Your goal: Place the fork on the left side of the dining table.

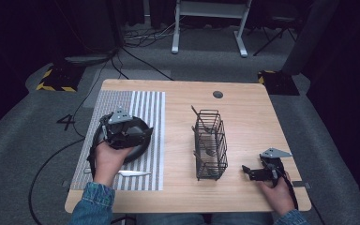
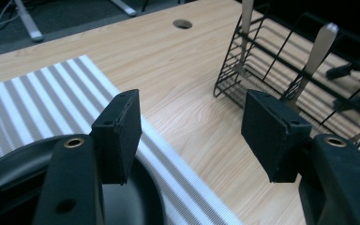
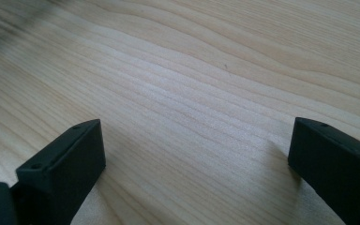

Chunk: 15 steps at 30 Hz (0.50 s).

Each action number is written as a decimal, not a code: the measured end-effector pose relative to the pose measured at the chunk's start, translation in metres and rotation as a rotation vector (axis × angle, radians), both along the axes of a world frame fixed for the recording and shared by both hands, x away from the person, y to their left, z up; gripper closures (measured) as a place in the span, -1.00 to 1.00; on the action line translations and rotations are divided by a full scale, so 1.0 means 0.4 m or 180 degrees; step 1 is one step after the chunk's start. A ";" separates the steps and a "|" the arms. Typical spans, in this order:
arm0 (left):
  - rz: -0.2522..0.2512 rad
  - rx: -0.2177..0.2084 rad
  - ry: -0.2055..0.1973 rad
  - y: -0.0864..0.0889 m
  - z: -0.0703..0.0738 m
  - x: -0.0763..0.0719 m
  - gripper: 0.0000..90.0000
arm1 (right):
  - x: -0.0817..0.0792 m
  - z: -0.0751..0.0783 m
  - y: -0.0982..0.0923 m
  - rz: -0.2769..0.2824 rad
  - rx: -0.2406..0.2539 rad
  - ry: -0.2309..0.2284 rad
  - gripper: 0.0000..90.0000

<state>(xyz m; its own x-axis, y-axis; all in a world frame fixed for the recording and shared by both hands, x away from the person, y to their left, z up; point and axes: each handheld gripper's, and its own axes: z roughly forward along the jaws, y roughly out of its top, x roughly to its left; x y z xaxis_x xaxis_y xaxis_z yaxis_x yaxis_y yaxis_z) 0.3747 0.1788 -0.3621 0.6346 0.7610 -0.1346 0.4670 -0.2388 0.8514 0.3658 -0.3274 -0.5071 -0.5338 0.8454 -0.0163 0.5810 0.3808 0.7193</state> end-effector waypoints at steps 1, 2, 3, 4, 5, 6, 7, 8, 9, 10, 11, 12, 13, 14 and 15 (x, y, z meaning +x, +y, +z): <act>-0.0019 -0.0007 -0.0006 -0.003 0.004 0.005 -0.14 | 0.000 0.000 0.000 0.0000 0.0001 -0.0001 -0.90; -0.0020 -0.0035 -0.0011 -0.009 0.008 0.010 -0.15 | 0.000 0.000 0.000 0.0001 0.0001 -0.0001 -0.90; -0.0030 -0.0042 -0.0011 -0.014 0.012 0.015 -0.14 | 0.000 0.000 0.000 0.0001 0.0002 -0.0001 -0.90; -0.0031 -0.0047 -0.0015 -0.022 0.016 0.022 -0.14 | 0.000 0.000 0.000 0.0001 0.0001 -0.0001 -0.90; -0.0036 -0.0044 -0.0016 -0.028 0.019 0.028 -0.14 | 0.000 0.000 0.000 0.0001 0.0002 -0.0001 -0.90; -0.0038 -0.0030 -0.0005 -0.035 0.022 0.033 -0.14 | 0.000 0.000 0.000 0.0001 0.0002 -0.0001 -0.90; -0.0045 -0.0021 0.0002 -0.040 0.025 0.037 -0.13 | 0.000 0.000 0.000 0.0001 0.0002 -0.0001 -0.90; -0.0050 -0.0021 -0.0001 -0.047 0.028 0.042 -0.12 | 0.000 0.000 0.000 0.0001 0.0002 -0.0002 -0.90; -0.0056 -0.0035 -0.0019 -0.056 0.031 0.048 -0.11 | 0.000 0.000 0.000 0.0001 0.0001 -0.0002 -0.90; -0.0052 -0.0032 -0.0024 -0.062 0.033 0.053 -0.10 | -0.001 0.000 0.000 0.0002 0.0002 -0.0003 -0.90; -0.0047 -0.0033 -0.0034 -0.068 0.035 0.058 -0.10 | -0.001 0.000 0.000 0.0003 0.0003 -0.0003 -0.90; -0.0047 -0.0051 -0.0030 -0.072 0.037 0.063 -0.09 | -0.001 0.000 0.000 0.0006 0.0006 -0.0004 -0.89; -0.0062 -0.0090 -0.0025 -0.077 0.039 0.069 -0.09 | -0.001 0.000 0.000 0.0006 0.0006 -0.0004 -0.89; -0.0075 -0.0120 -0.0004 -0.081 0.041 0.076 -0.09 | -0.001 0.000 0.000 0.0007 0.0006 -0.0004 -0.89; -0.0091 -0.0147 0.0000 -0.086 0.043 0.083 -0.09 | -0.001 0.000 0.000 0.0008 0.0005 -0.0006 -0.89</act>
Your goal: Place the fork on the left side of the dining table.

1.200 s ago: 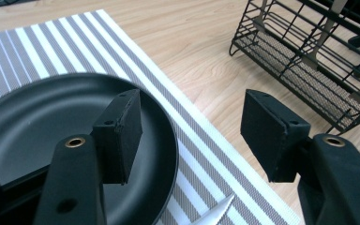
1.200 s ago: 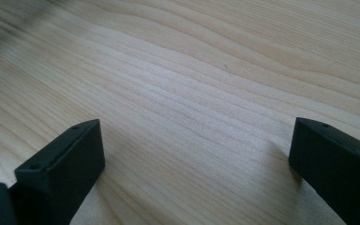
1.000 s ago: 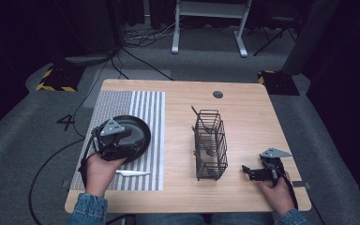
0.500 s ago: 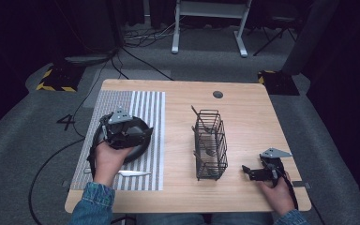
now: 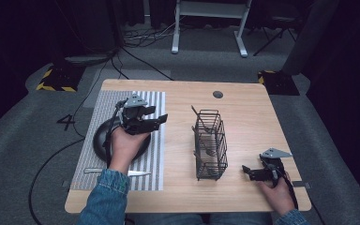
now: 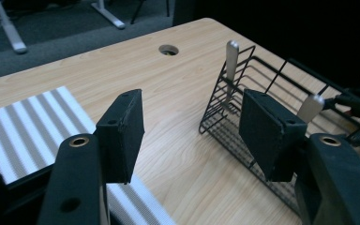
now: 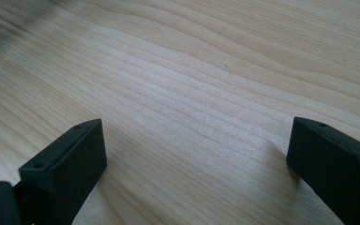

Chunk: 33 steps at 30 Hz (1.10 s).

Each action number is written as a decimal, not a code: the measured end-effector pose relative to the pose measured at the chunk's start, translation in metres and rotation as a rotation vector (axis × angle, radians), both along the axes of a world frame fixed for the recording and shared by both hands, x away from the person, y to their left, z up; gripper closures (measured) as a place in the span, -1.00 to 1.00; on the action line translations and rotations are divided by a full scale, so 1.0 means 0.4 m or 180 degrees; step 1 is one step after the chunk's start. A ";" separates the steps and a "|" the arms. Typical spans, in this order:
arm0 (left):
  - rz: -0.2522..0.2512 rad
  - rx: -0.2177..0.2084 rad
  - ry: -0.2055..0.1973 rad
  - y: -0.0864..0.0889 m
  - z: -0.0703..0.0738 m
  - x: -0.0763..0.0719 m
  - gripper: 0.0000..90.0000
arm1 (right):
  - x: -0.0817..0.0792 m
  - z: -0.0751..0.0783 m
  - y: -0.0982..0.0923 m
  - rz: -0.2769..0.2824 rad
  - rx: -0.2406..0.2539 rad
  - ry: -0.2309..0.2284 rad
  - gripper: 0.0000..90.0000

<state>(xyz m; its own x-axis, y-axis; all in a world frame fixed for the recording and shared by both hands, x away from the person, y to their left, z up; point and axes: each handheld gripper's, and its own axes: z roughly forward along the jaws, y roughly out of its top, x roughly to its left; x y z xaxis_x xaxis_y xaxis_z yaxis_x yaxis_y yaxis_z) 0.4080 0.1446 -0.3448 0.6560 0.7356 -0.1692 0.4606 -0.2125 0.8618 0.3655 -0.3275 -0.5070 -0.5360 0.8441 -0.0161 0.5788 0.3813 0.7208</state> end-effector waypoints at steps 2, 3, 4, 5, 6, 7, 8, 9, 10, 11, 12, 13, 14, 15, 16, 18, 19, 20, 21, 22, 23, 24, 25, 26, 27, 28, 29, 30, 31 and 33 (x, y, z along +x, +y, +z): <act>-0.0020 -0.0043 0.0020 -0.010 0.004 0.014 -0.09 | 0.000 0.000 0.000 0.0000 0.0000 0.0001 -0.89; -0.0023 -0.0064 0.0023 -0.015 0.005 0.021 -0.09 | 0.000 0.000 0.000 0.0000 0.0001 0.0000 -0.89; -0.0037 -0.0077 0.0028 -0.019 0.006 0.027 -0.09 | 0.000 0.000 0.000 0.0001 0.0003 0.0001 -0.89; -0.0052 -0.0072 0.0024 -0.022 0.007 0.034 -0.09 | 0.000 0.000 0.000 0.0000 0.0000 0.0001 -0.89; -0.0053 -0.0081 0.0013 -0.027 0.007 0.040 -0.10 | 0.000 0.000 0.000 0.0000 0.0000 0.0000 -0.89; -0.0064 -0.0087 0.0028 -0.030 0.007 0.047 -0.10 | 0.000 0.000 0.000 0.0001 0.0000 0.0000 -0.89; -0.0077 -0.0084 0.0035 -0.035 0.006 0.055 -0.10 | 0.000 0.000 0.000 0.0000 0.0001 0.0000 -0.89; -0.0075 -0.0086 0.0038 -0.038 0.006 0.059 -0.10 | 0.000 0.000 0.000 0.0000 0.0000 0.0000 -0.89; -0.0077 -0.0083 0.0043 -0.042 0.005 0.065 -0.10 | 0.000 0.000 0.000 0.0001 0.0000 0.0000 -0.89; -0.0086 -0.0087 0.0048 -0.045 0.004 0.070 -0.10 | 0.000 0.000 0.000 0.0001 0.0000 -0.0001 -0.89; -0.0097 -0.0100 0.0054 -0.049 0.003 0.076 -0.10 | 0.000 0.000 0.000 0.0001 0.0000 -0.0001 -0.89; -0.0105 -0.0116 0.0061 -0.052 0.002 0.081 -0.10 | 0.000 0.000 0.000 0.0001 0.0000 -0.0001 -0.89; -0.0116 -0.0133 0.0061 -0.056 0.000 0.086 -0.10 | 0.000 0.000 0.000 0.0001 0.0000 -0.0001 -0.89; -0.0123 -0.0144 0.0062 -0.060 -0.001 0.090 -0.11 | 0.000 0.000 0.000 0.0001 0.0000 -0.0001 -0.89; -0.0138 -0.0152 0.0071 -0.065 -0.001 0.095 -0.11 | 0.000 0.000 0.000 0.0001 0.0000 0.0000 -0.89; -0.0168 -0.0168 0.0059 -0.075 -0.004 0.101 -0.10 | 0.000 0.000 0.000 0.0001 0.0002 0.0001 -0.89; -0.0187 -0.0155 0.0079 -0.080 -0.004 0.105 -0.10 | 0.000 0.000 0.000 0.0001 0.0000 -0.0001 -0.89; -0.0201 -0.0140 0.0085 -0.088 -0.006 0.109 -0.10 | 0.000 0.000 0.000 0.0001 0.0000 -0.0001 -0.89; -0.0211 -0.0134 0.0085 -0.092 -0.007 0.111 -0.10 | 0.000 0.000 0.000 0.0000 0.0000 0.0000 -0.89; -0.0224 -0.0132 0.0093 -0.098 -0.008 0.115 -0.10 | 0.000 0.000 0.000 0.0001 0.0002 0.0001 -0.89; -0.0239 -0.0131 0.0102 -0.103 -0.009 0.119 -0.09 | 0.000 0.000 0.000 0.0001 0.0000 0.0000 -0.89; -0.0247 -0.0131 0.0106 -0.109 -0.010 0.122 -0.09 | 0.000 0.000 0.000 0.0000 0.0000 -0.0001 -0.89; -0.0257 -0.0136 0.0115 -0.114 -0.010 0.126 -0.09 | 0.000 0.000 0.000 0.0002 -0.0001 -0.0001 -0.89; -0.0272 -0.0142 0.0123 -0.120 -0.011 0.130 -0.09 | 0.000 0.000 0.000 0.0001 -0.0001 -0.0001 -0.89; -0.0284 -0.0153 0.0127 -0.125 -0.012 0.133 -0.09 | 0.000 0.000 0.000 0.0001 -0.0001 -0.0001 -0.89; -0.0291 -0.0160 0.0136 -0.129 -0.013 0.136 -0.09 | 0.000 0.000 0.000 0.0001 0.0000 -0.0001 -0.89; -0.0312 -0.0168 0.0132 -0.135 -0.015 0.139 -0.09 | 0.000 0.000 0.000 0.0001 -0.0001 -0.0002 -0.89; -0.0334 -0.0174 0.0136 -0.140 -0.016 0.142 -0.07 | 0.000 0.000 0.000 0.0001 -0.0001 -0.0003 -0.89; -0.0349 -0.0162 0.0133 -0.146 -0.018 0.145 -0.07 | 0.000 0.000 0.000 0.0000 0.0000 -0.0002 -0.89; -0.0378 -0.0186 0.0136 -0.157 -0.024 0.152 -0.06 | 0.000 0.000 0.000 0.0001 -0.0001 -0.0002 -0.89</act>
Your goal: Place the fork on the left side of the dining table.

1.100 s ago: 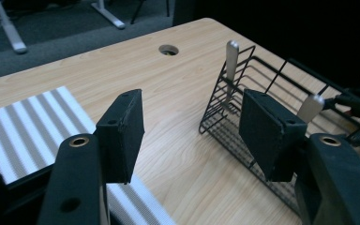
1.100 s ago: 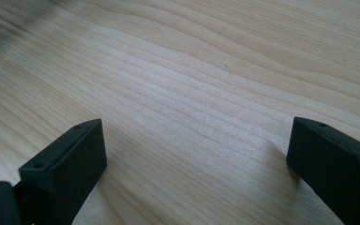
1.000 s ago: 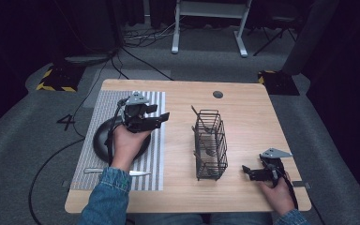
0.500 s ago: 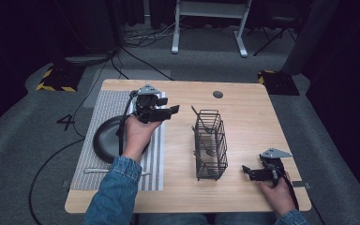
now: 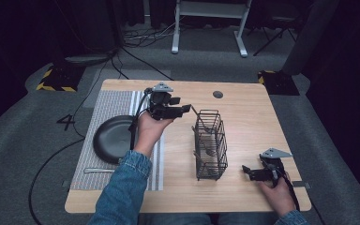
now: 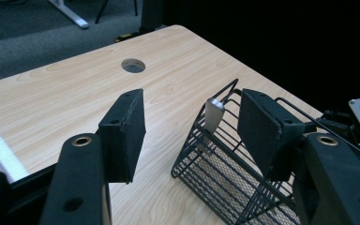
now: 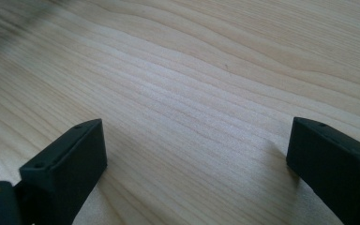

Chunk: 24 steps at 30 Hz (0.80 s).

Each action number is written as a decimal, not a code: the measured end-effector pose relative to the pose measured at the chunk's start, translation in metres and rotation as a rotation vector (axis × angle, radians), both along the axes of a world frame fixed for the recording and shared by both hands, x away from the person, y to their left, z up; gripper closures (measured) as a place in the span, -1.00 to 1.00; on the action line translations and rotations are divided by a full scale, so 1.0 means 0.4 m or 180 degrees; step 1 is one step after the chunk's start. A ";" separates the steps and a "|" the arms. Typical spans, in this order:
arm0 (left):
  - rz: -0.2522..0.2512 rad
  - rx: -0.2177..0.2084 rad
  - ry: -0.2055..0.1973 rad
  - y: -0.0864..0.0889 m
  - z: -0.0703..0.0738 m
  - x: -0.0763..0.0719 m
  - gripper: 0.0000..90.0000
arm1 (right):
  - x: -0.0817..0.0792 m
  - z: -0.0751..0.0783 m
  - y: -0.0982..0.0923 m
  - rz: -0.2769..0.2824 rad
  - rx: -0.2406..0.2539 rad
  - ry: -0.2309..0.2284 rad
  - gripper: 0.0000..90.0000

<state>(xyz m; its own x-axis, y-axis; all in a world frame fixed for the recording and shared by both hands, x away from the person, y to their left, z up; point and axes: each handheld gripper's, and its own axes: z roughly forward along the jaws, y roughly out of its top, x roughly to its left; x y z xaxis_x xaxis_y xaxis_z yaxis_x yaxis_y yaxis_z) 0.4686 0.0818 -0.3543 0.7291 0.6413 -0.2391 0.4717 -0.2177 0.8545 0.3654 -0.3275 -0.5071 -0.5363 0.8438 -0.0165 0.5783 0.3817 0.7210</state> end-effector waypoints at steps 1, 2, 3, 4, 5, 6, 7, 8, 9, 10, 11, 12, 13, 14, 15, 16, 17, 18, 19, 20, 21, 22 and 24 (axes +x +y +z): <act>-0.0010 -0.0009 0.0008 -0.004 -0.003 0.003 -0.06 | 0.000 0.000 0.000 -0.0001 0.0000 -0.0001 -0.89; -0.0013 -0.0007 0.0014 -0.007 -0.005 0.005 -0.06 | 0.000 0.000 0.000 -0.0001 0.0000 -0.0001 -0.89; -0.0012 -0.0020 0.0025 -0.011 -0.008 0.007 -0.06 | 0.000 0.000 0.000 0.0000 0.0000 -0.0001 -0.89; -0.0017 -0.0024 0.0035 -0.014 -0.010 0.009 -0.06 | 0.000 0.000 0.000 0.0000 0.0000 -0.0001 -0.89; -0.0024 -0.0020 0.0053 -0.018 -0.013 0.012 -0.06 | 0.000 0.000 0.000 0.0000 0.0000 0.0000 -0.89; -0.0025 -0.0021 0.0060 -0.020 -0.015 0.013 -0.06 | 0.000 0.000 0.000 0.0000 0.0000 -0.0001 -0.89; -0.0027 -0.0017 0.0063 -0.023 -0.016 0.014 -0.06 | 0.000 0.000 0.000 0.0000 -0.0001 -0.0001 -0.89; -0.0041 -0.0015 0.0063 -0.026 -0.018 0.015 -0.05 | 0.000 0.000 0.000 -0.0001 0.0000 -0.0001 -0.89; -0.0059 -0.0025 0.0079 -0.029 -0.019 0.016 -0.01 | 0.000 0.000 0.000 0.0001 0.0000 -0.0001 -0.89; -0.0070 -0.0040 0.0084 -0.031 -0.020 0.017 0.04 | 0.000 0.000 0.000 0.0001 -0.0001 -0.0001 -0.89; -0.0089 -0.0059 0.0093 -0.034 -0.022 0.019 0.06 | 0.000 0.000 0.000 0.0001 -0.0001 -0.0001 -0.89; -0.0100 -0.0060 0.0097 -0.035 -0.024 0.020 0.10 | 0.000 0.000 0.000 0.0001 -0.0001 -0.0001 -0.89; -0.0102 -0.0066 0.0115 -0.038 -0.026 0.022 0.13 | 0.000 0.000 0.000 0.0002 0.0002 -0.0002 -0.89; -0.0109 -0.0082 0.0124 -0.041 -0.028 0.023 0.16 | 0.000 0.000 0.000 0.0002 0.0002 -0.0004 -0.88; -0.0117 -0.0087 0.0131 -0.044 -0.031 0.024 0.18 | 0.000 0.000 0.000 0.0002 0.0002 -0.0005 -0.88; -0.0121 -0.0090 0.0135 -0.048 -0.034 0.025 0.20 | 0.000 0.000 0.000 0.0002 0.0002 -0.0006 -0.88; -0.0121 -0.0078 0.0139 -0.053 -0.037 0.026 0.23 | 0.000 0.000 0.000 0.0002 0.0002 -0.0006 -0.88; -0.0126 -0.0067 0.0145 -0.057 -0.040 0.028 0.24 | -0.001 0.000 0.000 0.0002 0.0002 -0.0007 -0.88; -0.0128 -0.0056 0.0160 -0.061 -0.043 0.029 0.26 | 0.000 0.000 0.000 0.0002 0.0002 -0.0007 -0.88; -0.0135 -0.0047 0.0176 -0.064 -0.046 0.030 0.28 | -0.001 0.000 0.000 0.0002 0.0003 -0.0006 -0.88; -0.0143 -0.0051 0.0198 -0.066 -0.049 0.031 0.30 | -0.001 0.000 0.000 0.0003 0.0002 -0.0007 -0.88; -0.0148 -0.0061 0.0250 -0.068 -0.051 0.033 0.32 | -0.001 0.000 0.000 0.0002 0.0002 -0.0007 -0.88; -0.0171 -0.0101 0.0341 -0.072 -0.057 0.037 0.35 | -0.001 0.000 0.000 0.0003 0.0002 -0.0007 -0.88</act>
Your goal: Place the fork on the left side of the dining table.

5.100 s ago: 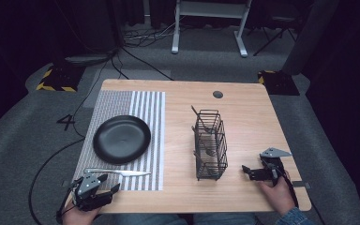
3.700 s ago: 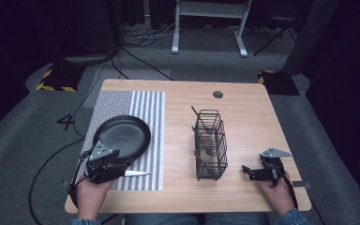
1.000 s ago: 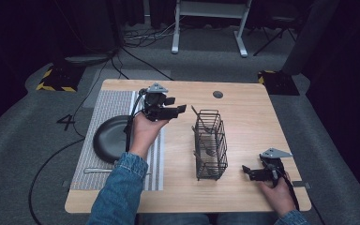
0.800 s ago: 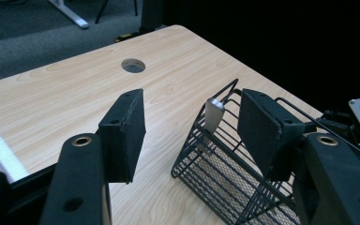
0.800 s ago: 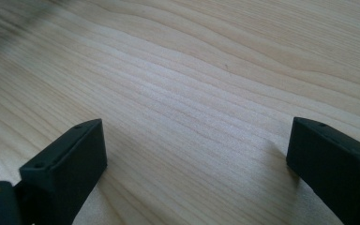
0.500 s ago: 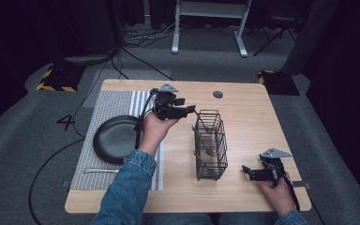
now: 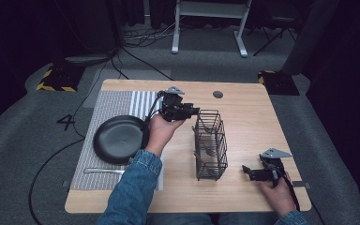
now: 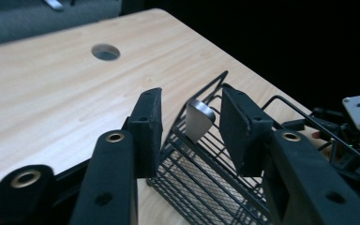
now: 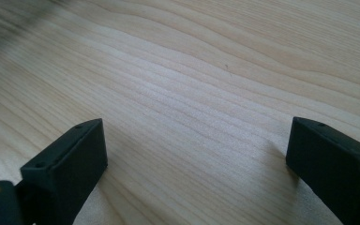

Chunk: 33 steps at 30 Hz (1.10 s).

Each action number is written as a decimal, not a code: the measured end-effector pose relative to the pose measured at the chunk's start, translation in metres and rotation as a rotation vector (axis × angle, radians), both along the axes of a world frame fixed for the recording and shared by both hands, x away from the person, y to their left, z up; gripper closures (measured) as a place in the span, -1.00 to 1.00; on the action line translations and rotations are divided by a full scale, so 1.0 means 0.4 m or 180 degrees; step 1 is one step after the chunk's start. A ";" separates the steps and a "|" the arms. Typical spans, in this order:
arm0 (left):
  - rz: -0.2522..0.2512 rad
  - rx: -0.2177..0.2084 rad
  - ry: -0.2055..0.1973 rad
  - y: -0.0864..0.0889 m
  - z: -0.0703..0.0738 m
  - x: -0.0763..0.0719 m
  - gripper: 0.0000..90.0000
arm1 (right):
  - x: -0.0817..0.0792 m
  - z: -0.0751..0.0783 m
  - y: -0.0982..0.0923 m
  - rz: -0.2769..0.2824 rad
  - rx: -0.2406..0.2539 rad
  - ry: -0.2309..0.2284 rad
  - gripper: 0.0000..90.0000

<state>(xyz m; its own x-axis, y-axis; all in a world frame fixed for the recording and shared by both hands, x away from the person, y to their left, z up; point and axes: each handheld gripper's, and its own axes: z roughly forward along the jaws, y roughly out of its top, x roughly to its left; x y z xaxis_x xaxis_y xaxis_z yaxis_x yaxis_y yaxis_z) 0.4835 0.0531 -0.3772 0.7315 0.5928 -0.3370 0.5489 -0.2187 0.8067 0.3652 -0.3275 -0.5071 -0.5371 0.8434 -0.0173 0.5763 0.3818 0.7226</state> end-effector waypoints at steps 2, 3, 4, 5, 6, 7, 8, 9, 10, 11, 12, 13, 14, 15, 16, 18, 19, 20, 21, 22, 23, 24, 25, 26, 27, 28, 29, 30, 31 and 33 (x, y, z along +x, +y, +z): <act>-0.0004 -0.0012 0.0040 -0.002 -0.004 0.002 0.39 | 0.000 0.000 0.000 0.0000 0.0000 0.0001 -0.88; -0.0006 -0.0010 0.0051 -0.003 -0.005 0.003 0.42 | 0.000 0.000 0.000 0.0000 0.0000 0.0000 -0.88; -0.0010 0.0001 0.0045 -0.004 -0.006 0.004 0.45 | 0.000 0.000 0.000 0.0000 0.0001 0.0001 -0.88; -0.0013 0.0018 0.0038 -0.005 -0.007 0.004 0.49 | 0.000 0.000 0.000 0.0000 0.0001 0.0000 -0.88; -0.0020 0.0029 0.0034 -0.006 -0.007 0.004 0.57 | 0.000 0.000 0.000 0.0000 0.0001 0.0001 -0.88; -0.0017 0.0045 0.0036 -0.007 -0.007 0.003 0.62 | 0.000 0.000 0.000 -0.0001 0.0001 0.0001 -0.88; -0.0026 0.0066 0.0028 -0.009 -0.008 0.003 0.66 | 0.000 0.000 0.000 0.0000 0.0001 0.0000 -0.88; -0.0039 0.0080 0.0017 -0.010 -0.008 0.002 0.70 | 0.000 0.000 0.000 0.0000 0.0000 0.0000 -0.88; -0.0048 0.0108 -0.0008 -0.011 -0.007 0.000 0.75 | 0.000 0.000 0.000 0.0000 0.0001 0.0000 -0.88; -0.0046 0.0122 -0.0017 -0.012 -0.006 -0.001 0.76 | 0.000 0.000 0.000 0.0000 0.0001 0.0001 -0.88; -0.0047 0.0135 -0.0024 -0.012 -0.005 -0.002 0.76 | 0.000 0.000 0.000 0.0000 0.0001 0.0001 -0.88; -0.0047 0.0148 -0.0029 -0.012 -0.005 -0.003 0.76 | 0.000 0.000 0.000 0.0000 0.0001 0.0000 -0.88; -0.0049 0.0160 -0.0038 -0.013 -0.004 -0.003 0.76 | 0.000 0.000 0.000 -0.0001 0.0001 0.0001 -0.88; -0.0052 0.0179 -0.0042 -0.013 -0.002 -0.004 0.77 | 0.000 0.000 0.000 -0.0001 0.0001 0.0000 -0.88; -0.0050 0.0169 -0.0037 -0.013 -0.001 -0.005 0.77 | 0.000 0.000 0.000 0.0000 0.0001 0.0001 -0.88; -0.0045 0.0170 -0.0028 -0.013 0.001 -0.006 0.79 | 0.000 0.000 0.000 0.0000 0.0000 0.0000 -0.88; -0.0040 0.0181 -0.0026 -0.012 0.003 -0.006 0.79 | 0.000 0.000 0.000 0.0000 0.0000 0.0000 -0.88; -0.0032 0.0187 -0.0019 -0.013 0.005 -0.008 0.81 | 0.000 0.000 0.000 0.0000 0.0001 0.0000 -0.88; -0.0036 0.0185 -0.0025 -0.013 0.006 -0.008 0.81 | 0.000 0.000 0.000 0.0001 0.0002 0.0000 -0.88; -0.0036 0.0185 -0.0027 -0.014 0.007 -0.010 0.82 | 0.000 0.000 0.000 0.0001 0.0002 -0.0001 -0.88; -0.0030 0.0175 -0.0040 -0.014 0.011 -0.012 0.83 | 0.000 0.000 0.000 0.0002 0.0002 -0.0001 -0.88; -0.0032 0.0160 -0.0048 -0.014 0.014 -0.014 0.86 | 0.000 0.000 0.000 0.0000 0.0002 0.0000 -0.87; -0.0016 0.0113 -0.0056 -0.012 0.018 -0.016 0.91 | 0.000 0.000 0.000 0.0001 0.0002 -0.0001 -0.87; 0.0003 0.0123 -0.0077 -0.012 0.022 -0.017 0.91 | -0.001 0.000 0.000 -0.0002 -0.0002 -0.0002 -0.87; 0.0012 0.0147 -0.0094 -0.013 0.029 -0.021 0.92 | -0.001 0.000 0.000 0.0000 0.0002 -0.0002 -0.87; 0.0013 0.0154 -0.0111 -0.015 0.032 -0.023 0.92 | -0.001 0.000 0.000 -0.0002 -0.0001 -0.0001 -0.87; 0.0024 0.0171 -0.0126 -0.017 0.039 -0.026 0.92 | -0.001 0.000 0.000 -0.0001 -0.0002 -0.0001 -0.87; 0.0031 0.0173 -0.0130 -0.017 0.042 -0.028 0.92 | -0.001 0.000 0.000 -0.0002 -0.0002 -0.0002 -0.87; 0.0036 0.0169 -0.0138 -0.018 0.049 -0.032 0.92 | -0.001 0.000 0.000 -0.0001 -0.0002 -0.0003 -0.87; 0.0054 0.0169 -0.0146 -0.018 0.063 -0.036 0.92 | -0.001 0.000 0.000 -0.0002 -0.0001 -0.0002 -0.87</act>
<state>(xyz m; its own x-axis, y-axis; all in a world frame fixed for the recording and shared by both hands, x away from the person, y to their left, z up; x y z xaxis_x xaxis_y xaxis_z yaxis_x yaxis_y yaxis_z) 0.4692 0.0461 -0.3521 0.7351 0.6214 -0.2710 0.5155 -0.2529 0.8187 0.3647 -0.3276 -0.5070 -0.5364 0.8438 -0.0180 0.5761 0.3817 0.7228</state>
